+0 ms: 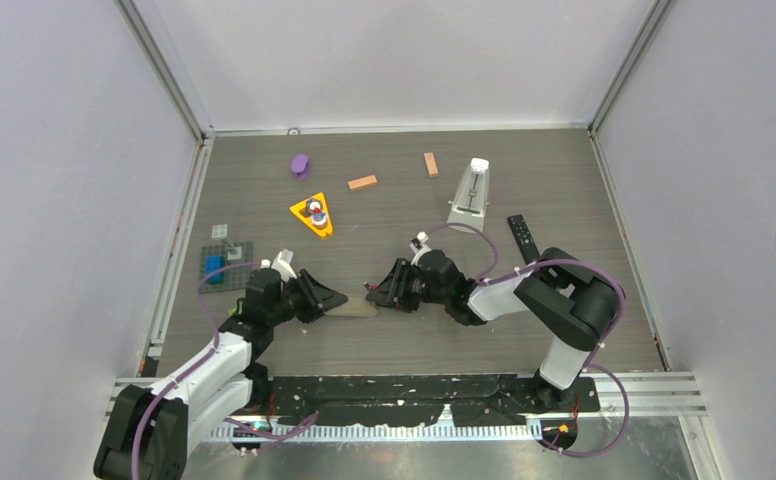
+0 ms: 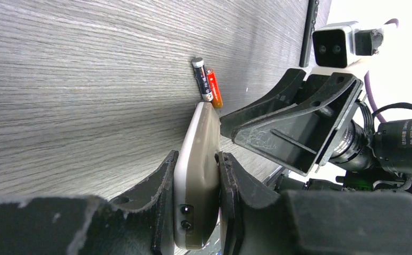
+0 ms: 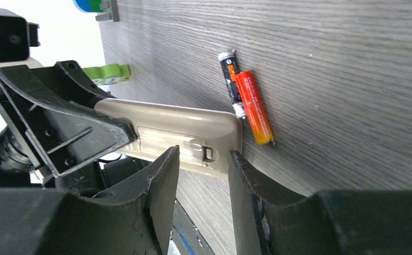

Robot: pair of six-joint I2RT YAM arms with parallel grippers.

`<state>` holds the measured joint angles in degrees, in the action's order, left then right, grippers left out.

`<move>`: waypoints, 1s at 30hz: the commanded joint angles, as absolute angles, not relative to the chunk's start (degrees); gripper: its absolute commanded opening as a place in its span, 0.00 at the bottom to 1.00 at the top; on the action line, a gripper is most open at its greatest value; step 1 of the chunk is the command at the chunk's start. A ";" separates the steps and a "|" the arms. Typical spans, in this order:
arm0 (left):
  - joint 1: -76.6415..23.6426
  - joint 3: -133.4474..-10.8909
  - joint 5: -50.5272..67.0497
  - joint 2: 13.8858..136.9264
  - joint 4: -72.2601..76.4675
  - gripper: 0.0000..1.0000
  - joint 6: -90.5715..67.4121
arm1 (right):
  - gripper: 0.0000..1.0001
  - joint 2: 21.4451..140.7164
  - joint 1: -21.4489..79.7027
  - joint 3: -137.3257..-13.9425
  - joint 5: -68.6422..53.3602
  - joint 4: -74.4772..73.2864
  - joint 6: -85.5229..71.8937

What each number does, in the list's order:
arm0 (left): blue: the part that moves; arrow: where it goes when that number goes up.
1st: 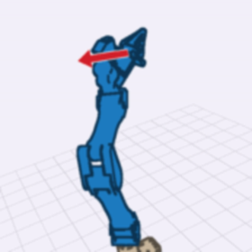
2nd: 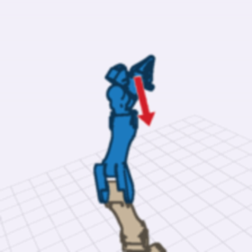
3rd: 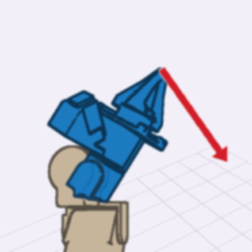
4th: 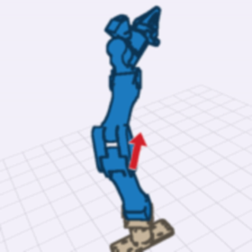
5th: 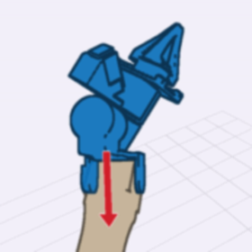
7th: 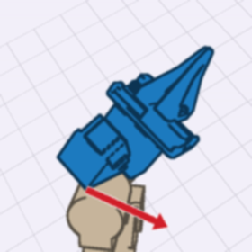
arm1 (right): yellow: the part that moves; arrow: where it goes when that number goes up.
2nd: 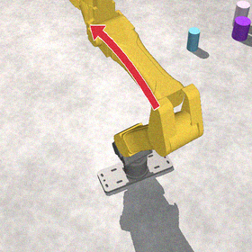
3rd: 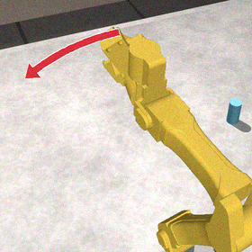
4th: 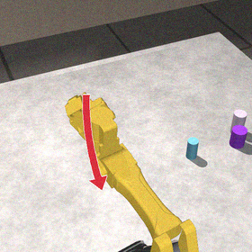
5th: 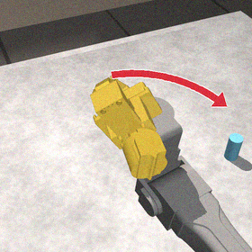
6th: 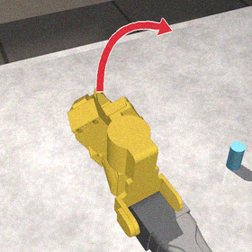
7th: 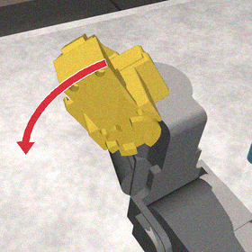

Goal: Load the batteries into the remote control

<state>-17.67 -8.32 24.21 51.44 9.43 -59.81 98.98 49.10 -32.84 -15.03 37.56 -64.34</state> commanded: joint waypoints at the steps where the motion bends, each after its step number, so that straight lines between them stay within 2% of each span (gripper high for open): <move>1: -18.02 -6.26 20.35 52.38 1.73 0.00 -56.37 | 0.45 98.55 49.57 -33.49 -14.49 36.11 -62.57; 8: -18.02 -6.26 20.57 52.86 2.03 0.00 -56.34 | 0.42 97.46 49.60 -33.45 -14.14 37.55 -61.95; 12: -18.02 -6.33 20.69 53.33 2.33 0.00 -56.25 | 0.36 95.14 49.57 -33.50 -13.17 37.03 -60.80; 15: -18.02 -6.28 20.74 53.45 2.40 0.00 -56.29 | 0.24 95.14 49.57 -33.87 -13.45 36.81 -60.58; 16: -18.02 -6.25 20.76 53.38 2.38 0.00 -56.31 | 0.23 95.37 49.57 -34.04 -13.62 36.65 -60.63; 19: -18.06 -6.22 20.70 53.25 2.30 0.00 -56.33 | 0.24 95.98 49.56 -34.06 -14.01 36.96 -61.12; 24: -18.02 -6.29 20.74 53.29 2.36 0.00 -56.31 | 0.33 97.47 49.57 -34.79 -14.58 36.31 -61.25; 30: -18.02 -6.17 20.70 53.19 2.29 0.00 -56.33 | 0.31 98.87 49.56 -35.18 -15.64 38.56 -61.98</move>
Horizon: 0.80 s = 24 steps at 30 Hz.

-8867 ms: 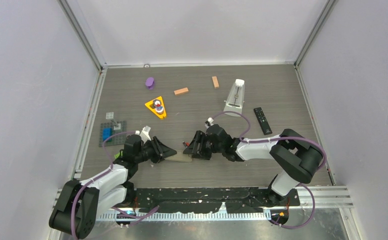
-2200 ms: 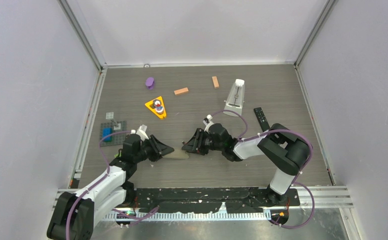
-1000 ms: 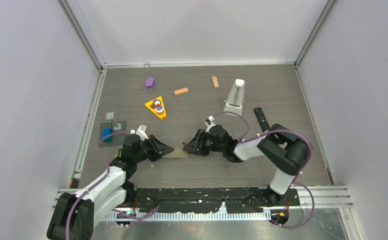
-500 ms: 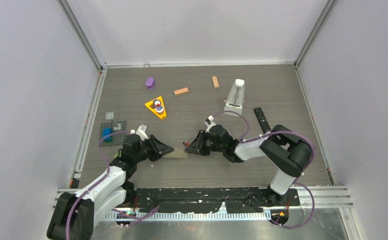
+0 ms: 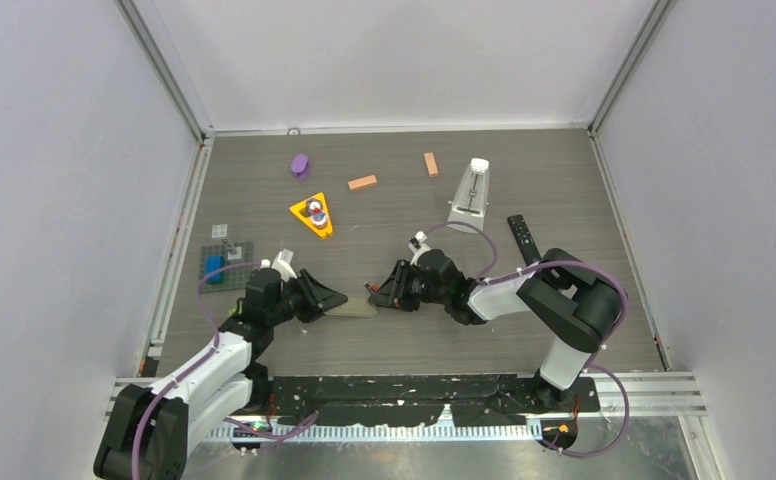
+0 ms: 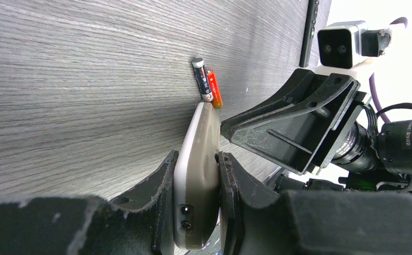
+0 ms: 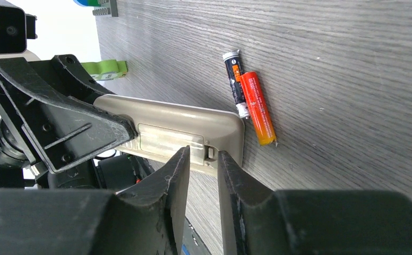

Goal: Load the batteries into the remote control

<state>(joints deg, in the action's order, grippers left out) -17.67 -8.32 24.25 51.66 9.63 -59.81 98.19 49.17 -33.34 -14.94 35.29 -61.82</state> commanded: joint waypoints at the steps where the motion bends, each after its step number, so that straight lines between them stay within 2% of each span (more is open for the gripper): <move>1: -18.02 -6.16 20.66 53.25 2.29 0.00 -56.33 | 0.31 98.99 49.61 -35.29 -15.78 38.69 -62.06; 17: -18.02 -6.02 20.69 53.24 2.47 0.00 -56.46 | 0.29 101.06 49.63 -36.27 -15.86 35.39 -62.12; 24: -18.02 -6.13 20.57 53.11 2.37 0.00 -56.51 | 0.35 100.80 49.66 -36.56 -14.75 31.57 -61.55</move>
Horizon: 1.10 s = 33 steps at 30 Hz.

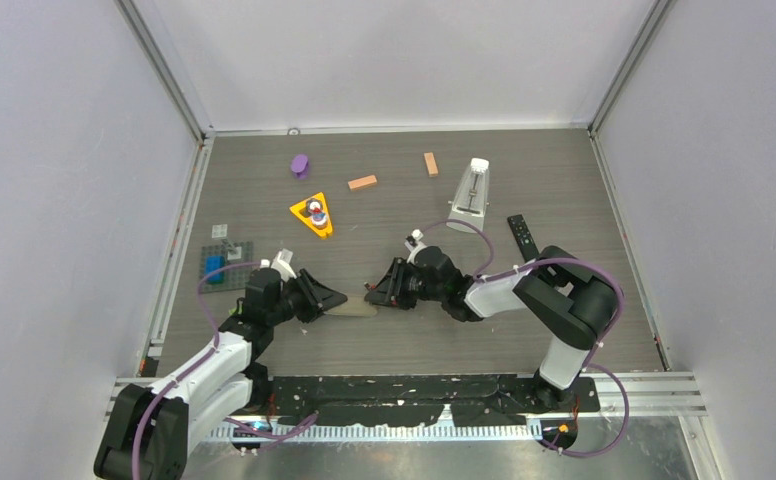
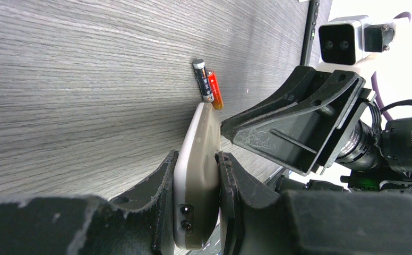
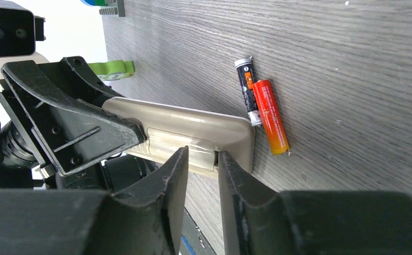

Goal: Load the batteries into the remote control

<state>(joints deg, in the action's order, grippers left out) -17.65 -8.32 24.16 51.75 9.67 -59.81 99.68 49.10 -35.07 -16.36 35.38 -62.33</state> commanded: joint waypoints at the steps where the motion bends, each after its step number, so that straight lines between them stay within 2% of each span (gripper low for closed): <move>1: -18.06 -6.07 20.61 53.10 2.37 0.00 -56.50 | 0.36 100.85 49.70 -36.65 -14.71 31.17 -61.53; 6: -18.02 -6.06 20.58 53.12 2.29 0.00 -56.51 | 0.46 100.95 49.66 -37.06 -14.44 29.17 -61.42; 13: -18.02 -6.06 20.73 53.60 2.70 0.00 -56.51 | 0.50 102.52 49.66 -37.68 -16.04 29.04 -62.12; 33: -18.02 -5.63 21.58 55.51 4.53 0.00 -56.84 | 0.48 111.18 49.09 -31.98 -24.60 60.33 -77.59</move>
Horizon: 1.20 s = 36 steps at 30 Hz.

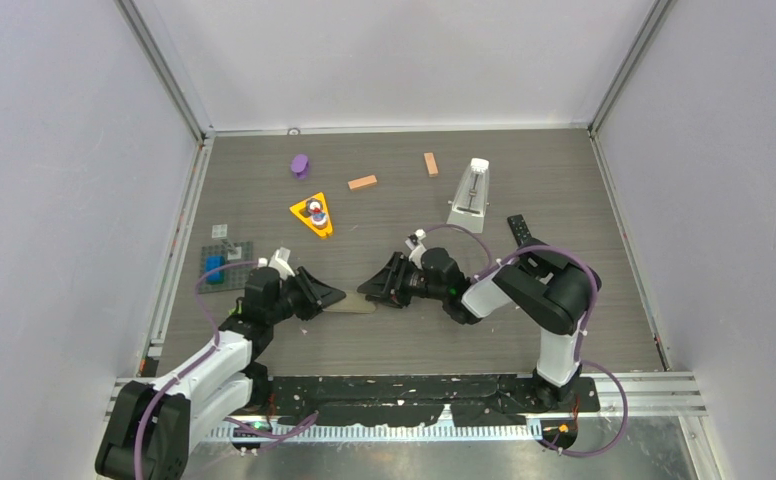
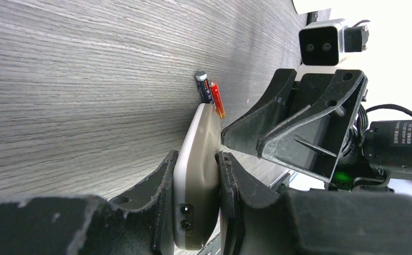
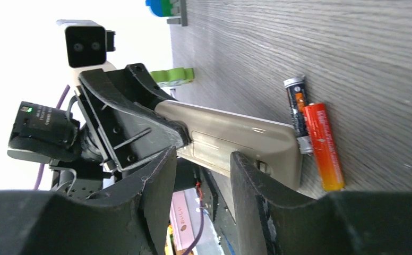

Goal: Load the batteries into the remote control

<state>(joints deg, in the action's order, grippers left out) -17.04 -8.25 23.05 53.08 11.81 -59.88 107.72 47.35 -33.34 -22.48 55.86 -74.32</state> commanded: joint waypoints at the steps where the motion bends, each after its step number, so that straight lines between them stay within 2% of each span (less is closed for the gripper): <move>1: -18.02 -5.67 21.45 55.41 4.42 0.00 -56.80 | 0.48 111.40 49.05 -31.81 -24.60 61.09 -77.77; 9: -18.02 -6.70 19.67 53.37 0.97 0.00 -54.80 | 0.48 105.64 48.22 -32.67 -22.63 50.53 -70.37; 17: -18.02 -9.66 19.49 53.81 -4.13 0.00 -44.80 | 0.50 98.03 48.02 -36.14 -18.53 36.65 -58.11; 29: -18.02 -12.66 20.14 58.47 -5.86 0.00 -41.46 | 0.44 101.73 49.02 -36.89 -18.59 39.70 -58.29; 36: -18.02 -12.49 20.58 58.75 -5.74 0.00 -41.92 | 0.46 103.81 49.04 -36.69 -17.71 38.91 -61.09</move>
<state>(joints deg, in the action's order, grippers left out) -17.65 -14.68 25.28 56.40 4.80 -48.80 100.77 48.31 -35.27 -19.35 38.81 -59.88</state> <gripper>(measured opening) 0.288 0.454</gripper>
